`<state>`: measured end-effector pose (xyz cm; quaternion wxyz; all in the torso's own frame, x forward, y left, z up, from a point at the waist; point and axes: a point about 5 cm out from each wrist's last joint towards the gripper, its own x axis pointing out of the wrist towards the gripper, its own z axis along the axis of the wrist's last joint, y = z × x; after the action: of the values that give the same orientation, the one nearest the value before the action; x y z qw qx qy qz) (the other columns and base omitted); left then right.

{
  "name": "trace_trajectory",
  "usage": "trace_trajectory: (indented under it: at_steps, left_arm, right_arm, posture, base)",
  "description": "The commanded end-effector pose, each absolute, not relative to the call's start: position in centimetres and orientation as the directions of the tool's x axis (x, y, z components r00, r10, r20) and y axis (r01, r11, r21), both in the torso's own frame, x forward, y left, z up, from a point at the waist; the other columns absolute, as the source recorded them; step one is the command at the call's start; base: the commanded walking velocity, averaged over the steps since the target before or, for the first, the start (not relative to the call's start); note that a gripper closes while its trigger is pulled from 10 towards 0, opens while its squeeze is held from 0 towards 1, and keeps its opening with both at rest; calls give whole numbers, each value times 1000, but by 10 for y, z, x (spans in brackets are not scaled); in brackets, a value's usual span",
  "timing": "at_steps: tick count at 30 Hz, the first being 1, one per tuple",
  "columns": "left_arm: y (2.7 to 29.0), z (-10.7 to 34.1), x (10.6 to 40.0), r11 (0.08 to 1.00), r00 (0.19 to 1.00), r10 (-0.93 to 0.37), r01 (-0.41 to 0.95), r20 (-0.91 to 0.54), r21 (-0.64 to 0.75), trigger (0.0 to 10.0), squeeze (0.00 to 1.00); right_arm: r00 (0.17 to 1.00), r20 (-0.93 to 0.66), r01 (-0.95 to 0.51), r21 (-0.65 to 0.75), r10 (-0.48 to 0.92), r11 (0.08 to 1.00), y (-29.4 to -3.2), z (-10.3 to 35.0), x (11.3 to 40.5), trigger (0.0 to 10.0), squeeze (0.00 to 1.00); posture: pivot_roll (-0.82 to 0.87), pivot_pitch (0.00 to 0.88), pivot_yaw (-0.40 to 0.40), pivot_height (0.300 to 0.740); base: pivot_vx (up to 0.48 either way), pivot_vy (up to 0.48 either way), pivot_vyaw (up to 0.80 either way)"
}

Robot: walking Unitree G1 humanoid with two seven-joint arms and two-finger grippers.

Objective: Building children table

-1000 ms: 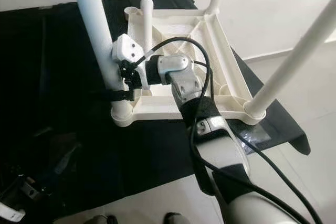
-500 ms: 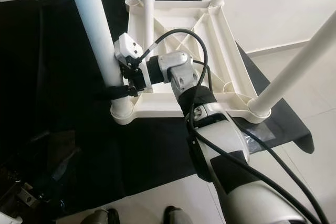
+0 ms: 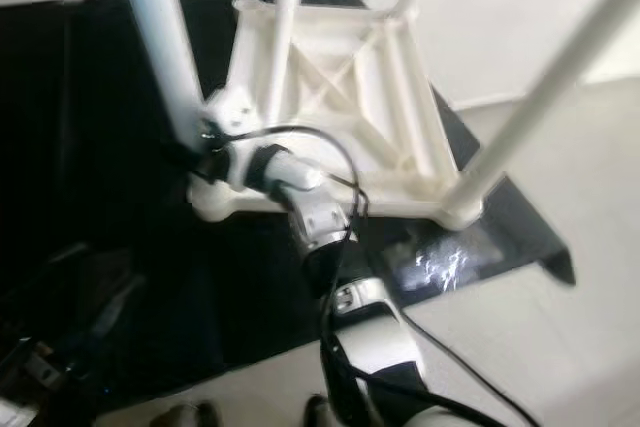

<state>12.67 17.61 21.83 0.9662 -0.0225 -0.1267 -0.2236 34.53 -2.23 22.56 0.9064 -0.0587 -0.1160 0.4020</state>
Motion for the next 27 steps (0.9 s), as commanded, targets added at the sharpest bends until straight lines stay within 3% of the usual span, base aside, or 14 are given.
trace_trajectory:
  at_steps: [1, 4, 12, 13, 15, 16, 17, 18, 20, 22, 24, 25, 26, 27]
  left_arm:
    - [178, 213, 129, 898, 874, -429, 440, 229, 4, 10000, 0]
    - [176, 212, 135, 892, 865, -439, 452, 243, 2, 10000, 0]
    - [177, 213, 142, 889, 855, -446, 459, 264, 17, 10000, 0]
    - [178, 214, 142, 890, 856, -443, 455, 265, 21, 10000, 0]
    - [179, 215, 141, 892, 857, -441, 451, 265, 25, 10000, 0]
    - [179, 215, 141, 892, 858, -441, 451, 265, 26, 10000, 0]
    - [178, 215, 141, 892, 857, -442, 452, 265, 25, 10000, 0]
    - [178, 215, 141, 891, 856, -443, 454, 264, 24, 10000, 0]
    - [178, 215, 141, 890, 856, -444, 455, 264, 23, 10000, 0]
    - [176, 215, 141, 889, 855, -447, 458, 263, 21, 10000, 0]
    - [176, 215, 141, 888, 855, -448, 459, 262, 21, 10000, 0]
    - [175, 214, 142, 887, 854, -450, 461, 262, 19, 10000, 0]
    - [175, 214, 141, 886, 854, -451, 463, 260, 18, 10000, 0]
    - [175, 214, 141, 886, 854, -451, 463, 260, 18, 10000, 0]
  right_arm:
    - [687, 32, -712, -170, 726, 681, -21, 183, 319, 0, 0]
    - [658, 70, -727, -198, 750, 657, -14, 181, 300, 0, 0]
    - [630, 88, -754, -167, 772, 635, -3, 189, 311, 0, 0]
    - [621, 93, -766, -139, 778, 628, 0, 195, 307, 10000, 0]
    - [568, 117, -814, -71, 815, 577, 6, 206, 299, 10000, 0]
    - [498, 126, -860, -54, 858, 507, 8, 211, 294, 10000, 0]
    - [416, 133, -903, -53, 900, 425, 7, 218, 289, 10000, 1000]
    - [336, 128, -937, -56, 933, 345, 6, 221, 284, 10000, 1000]
    - [287, 123, -953, -60, 950, 295, 4, 224, 281, 10000, 1000]
    - [196, 87, -963, -169, 977, 208, -8, 229, 290, 10000, 1000]
    - [164, 66, -962, -208, 984, 175, -13, 231, 295, 10000, 1000]
    - [129, 20, -957, -258, 991, 130, -23, 233, 311, 10000, 1000]
    - [136, -8, -944, -305, 991, 127, -26, 233, 321, 10000, 541]
    - [136, -8, -944, -305, 991, 127, -26, 233, 321, 10000, 541]
  posture:
    - [140, 241, -41, 740]
    - [128, 219, -31, 740]
    - [124, 191, -36, 740]
    - [127, 190, -35, 740]
    - [128, 191, -35, 740]
    - [129, 194, -34, 740]
    - [127, 196, -33, 740]
    - [127, 196, -33, 740]
    - [127, 196, -33, 740]
    - [130, 201, -38, 740]
    - [130, 201, -38, 740]
    - [134, 204, -40, 740]
    - [139, 206, -41, 740]
    - [139, 206, -41, 740]
  base:
    - [0, 0, 0]
    - [0, 0, 0]
    - [0, 0, 0]
    - [0, 0, 0]
    - [0, 0, 0]
    - [0, 0, 0]
    - [0, 0, 0]
    - [0, 0, 0]
    - [0, 0, 0]
    - [0, 0, 0]
    - [0, 0, 0]
    - [0, 0, 0]
    - [0, 0, 0]
    - [0, 0, 0]
